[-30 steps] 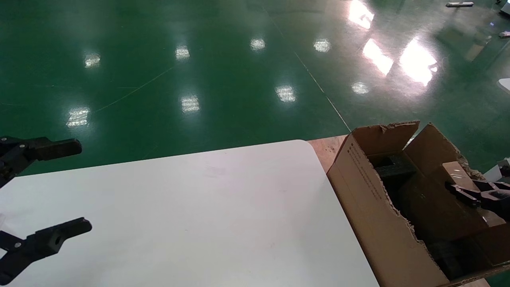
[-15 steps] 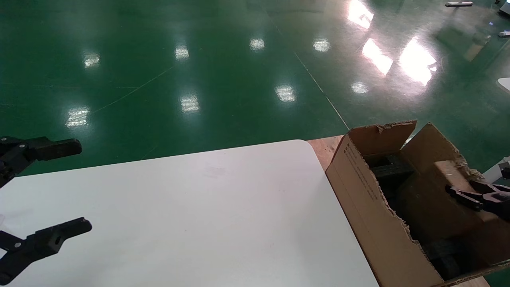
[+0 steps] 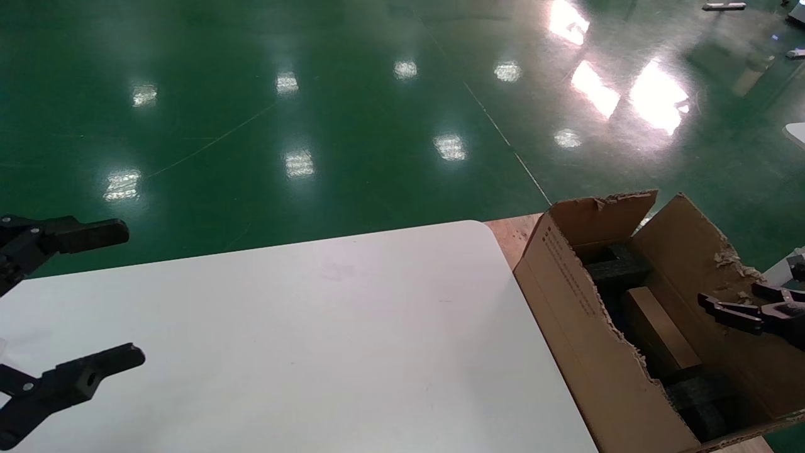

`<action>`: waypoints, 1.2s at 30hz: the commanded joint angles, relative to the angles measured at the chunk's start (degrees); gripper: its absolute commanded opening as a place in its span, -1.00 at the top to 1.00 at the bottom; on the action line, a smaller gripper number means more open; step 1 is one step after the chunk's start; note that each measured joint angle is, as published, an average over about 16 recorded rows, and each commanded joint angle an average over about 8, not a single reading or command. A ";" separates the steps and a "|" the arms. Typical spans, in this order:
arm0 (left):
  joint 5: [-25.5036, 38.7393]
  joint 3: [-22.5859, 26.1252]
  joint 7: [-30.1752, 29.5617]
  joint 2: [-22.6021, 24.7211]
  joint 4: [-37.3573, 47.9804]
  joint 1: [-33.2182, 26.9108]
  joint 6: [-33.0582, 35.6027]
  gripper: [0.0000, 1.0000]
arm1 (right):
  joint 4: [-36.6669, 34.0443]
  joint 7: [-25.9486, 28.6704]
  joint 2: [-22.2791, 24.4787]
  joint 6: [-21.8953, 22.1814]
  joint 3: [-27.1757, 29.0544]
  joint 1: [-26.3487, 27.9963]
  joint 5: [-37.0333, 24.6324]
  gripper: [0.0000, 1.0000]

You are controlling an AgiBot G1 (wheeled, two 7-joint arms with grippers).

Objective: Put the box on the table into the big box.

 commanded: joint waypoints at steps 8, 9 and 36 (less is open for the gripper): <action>0.00 0.00 0.00 0.00 0.00 0.00 0.00 -1.00 | 4.33 -2.24 0.29 -3.10 2.00 3.44 -1.18 -1.00; 0.00 0.00 0.00 0.00 0.00 0.00 0.00 -1.00 | 5.13 -2.50 0.37 -3.32 2.28 3.99 -1.41 -1.00; 0.00 0.00 0.00 -0.01 0.02 0.01 -0.02 -1.00 | 25.87 -13.25 0.98 -5.10 11.20 20.47 -14.03 -1.00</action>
